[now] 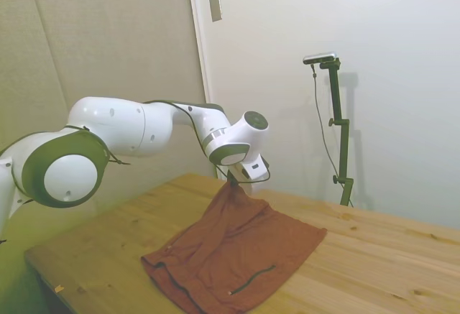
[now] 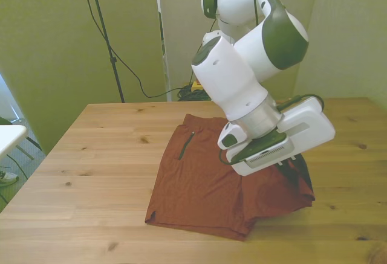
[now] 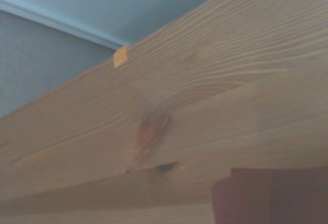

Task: Unfold the shorts

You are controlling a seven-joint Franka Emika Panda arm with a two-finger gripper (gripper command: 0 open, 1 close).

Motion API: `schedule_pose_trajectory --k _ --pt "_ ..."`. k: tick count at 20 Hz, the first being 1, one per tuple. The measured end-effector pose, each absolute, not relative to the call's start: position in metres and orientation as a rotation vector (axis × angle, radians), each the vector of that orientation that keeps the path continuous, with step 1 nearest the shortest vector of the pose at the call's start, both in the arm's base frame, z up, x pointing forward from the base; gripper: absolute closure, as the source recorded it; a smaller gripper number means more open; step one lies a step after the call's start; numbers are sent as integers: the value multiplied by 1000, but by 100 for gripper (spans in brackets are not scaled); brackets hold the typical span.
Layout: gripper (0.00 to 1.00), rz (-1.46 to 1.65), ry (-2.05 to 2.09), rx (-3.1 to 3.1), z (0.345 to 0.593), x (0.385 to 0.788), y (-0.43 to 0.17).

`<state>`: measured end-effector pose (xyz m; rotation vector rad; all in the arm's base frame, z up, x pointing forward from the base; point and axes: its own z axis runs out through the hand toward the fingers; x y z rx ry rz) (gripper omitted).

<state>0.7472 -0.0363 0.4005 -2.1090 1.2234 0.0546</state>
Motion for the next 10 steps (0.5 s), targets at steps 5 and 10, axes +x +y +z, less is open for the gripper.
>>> schedule_pose_trajectory --k 5,10 --pt "0 113 1172 -2138 385 758 -7" --pt "0 129 1135 -2154 382 764 13"
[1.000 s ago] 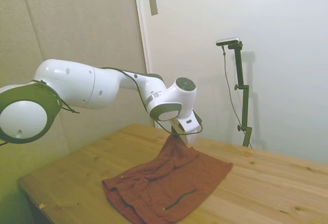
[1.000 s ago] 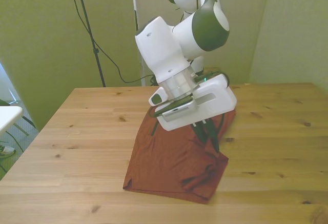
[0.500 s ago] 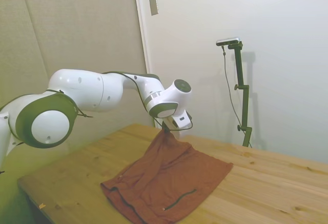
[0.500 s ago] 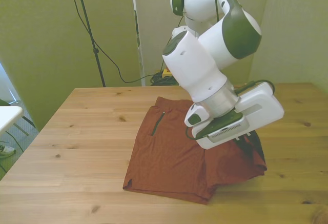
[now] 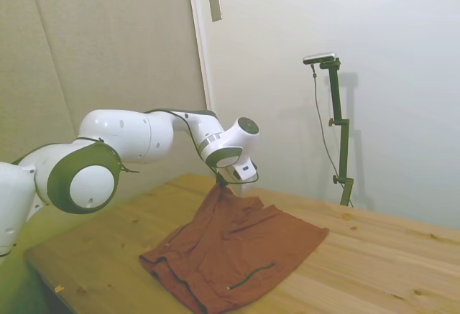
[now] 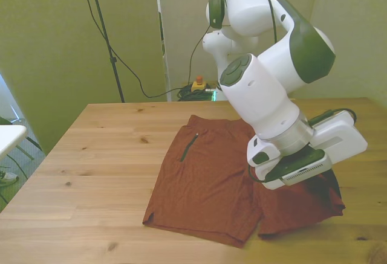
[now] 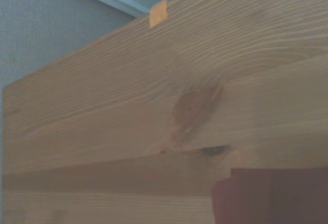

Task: Unfold the shorts

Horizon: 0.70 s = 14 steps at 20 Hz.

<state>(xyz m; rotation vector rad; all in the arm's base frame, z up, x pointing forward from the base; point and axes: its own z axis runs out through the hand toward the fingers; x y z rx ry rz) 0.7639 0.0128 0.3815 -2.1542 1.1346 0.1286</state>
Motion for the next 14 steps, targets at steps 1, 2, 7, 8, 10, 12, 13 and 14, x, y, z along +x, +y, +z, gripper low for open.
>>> schedule_pose_trajectory --k 1,2,7,8,10,12,13,14 --pt "0 131 1123 -2158 382 765 18" --pt "0 133 1114 -2162 383 765 24" --pt "0 150 1073 -2184 381 765 53" --pt "0 150 1069 -2193 381 765 56" --pt "0 96 1127 -2254 380 766 57" --pt "0 6 1201 -2308 382 767 51" --pt "0 -39 1236 -2332 384 766 45" --pt "0 -82 1273 -2358 386 762 35"
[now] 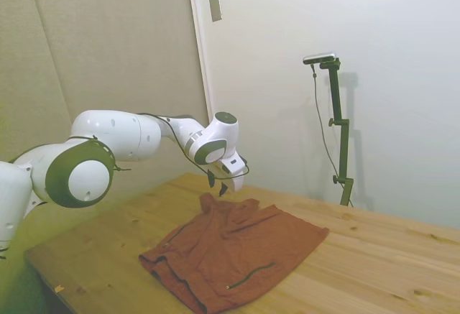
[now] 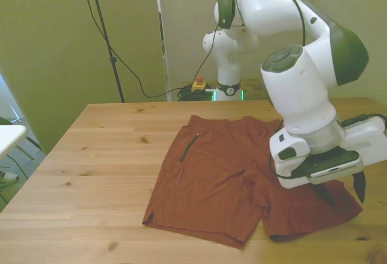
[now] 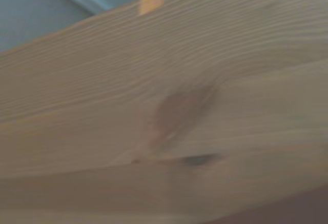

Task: Unfold the shorts

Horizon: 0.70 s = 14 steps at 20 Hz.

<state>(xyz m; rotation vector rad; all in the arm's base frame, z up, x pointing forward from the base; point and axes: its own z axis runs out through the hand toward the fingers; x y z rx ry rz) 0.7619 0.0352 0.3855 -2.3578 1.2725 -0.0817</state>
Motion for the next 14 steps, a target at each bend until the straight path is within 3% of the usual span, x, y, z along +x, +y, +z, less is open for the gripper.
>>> schedule_pose_trajectory --k 6,14 --pt "0 -240 1456 -2597 421 704 -26" --pt "0 -166 1303 -2732 443 597 -26"
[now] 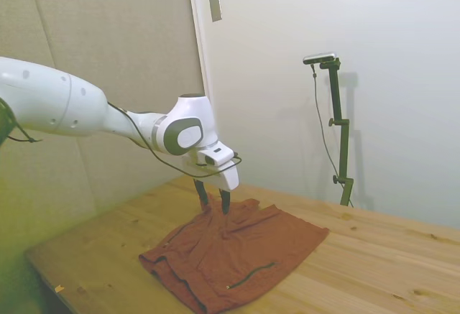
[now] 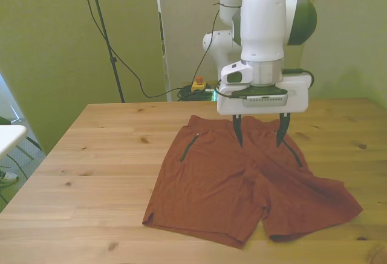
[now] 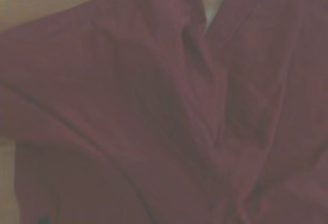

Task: Unfold the shorts

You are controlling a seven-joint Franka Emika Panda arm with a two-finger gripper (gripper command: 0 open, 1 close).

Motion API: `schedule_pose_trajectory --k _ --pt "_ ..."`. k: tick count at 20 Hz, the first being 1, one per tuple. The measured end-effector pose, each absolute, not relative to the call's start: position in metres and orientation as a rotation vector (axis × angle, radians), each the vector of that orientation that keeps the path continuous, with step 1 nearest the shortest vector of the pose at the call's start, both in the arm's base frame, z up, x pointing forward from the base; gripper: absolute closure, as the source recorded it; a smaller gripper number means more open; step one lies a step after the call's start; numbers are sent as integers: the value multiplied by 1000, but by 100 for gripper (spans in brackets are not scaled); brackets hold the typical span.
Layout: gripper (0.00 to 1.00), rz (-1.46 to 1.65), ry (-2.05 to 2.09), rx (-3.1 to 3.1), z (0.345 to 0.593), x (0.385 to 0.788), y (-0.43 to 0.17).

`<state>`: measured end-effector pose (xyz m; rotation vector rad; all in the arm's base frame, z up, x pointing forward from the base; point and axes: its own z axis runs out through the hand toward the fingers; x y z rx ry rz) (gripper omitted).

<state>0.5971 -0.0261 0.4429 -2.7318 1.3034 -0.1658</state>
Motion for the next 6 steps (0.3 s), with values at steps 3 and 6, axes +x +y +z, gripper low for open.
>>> schedule_pose_trajectory --k 3,6 --pt "0 -180 1268 -2736 452 553 -39" --pt "0 -180 1255 -2733 459 501 -55"
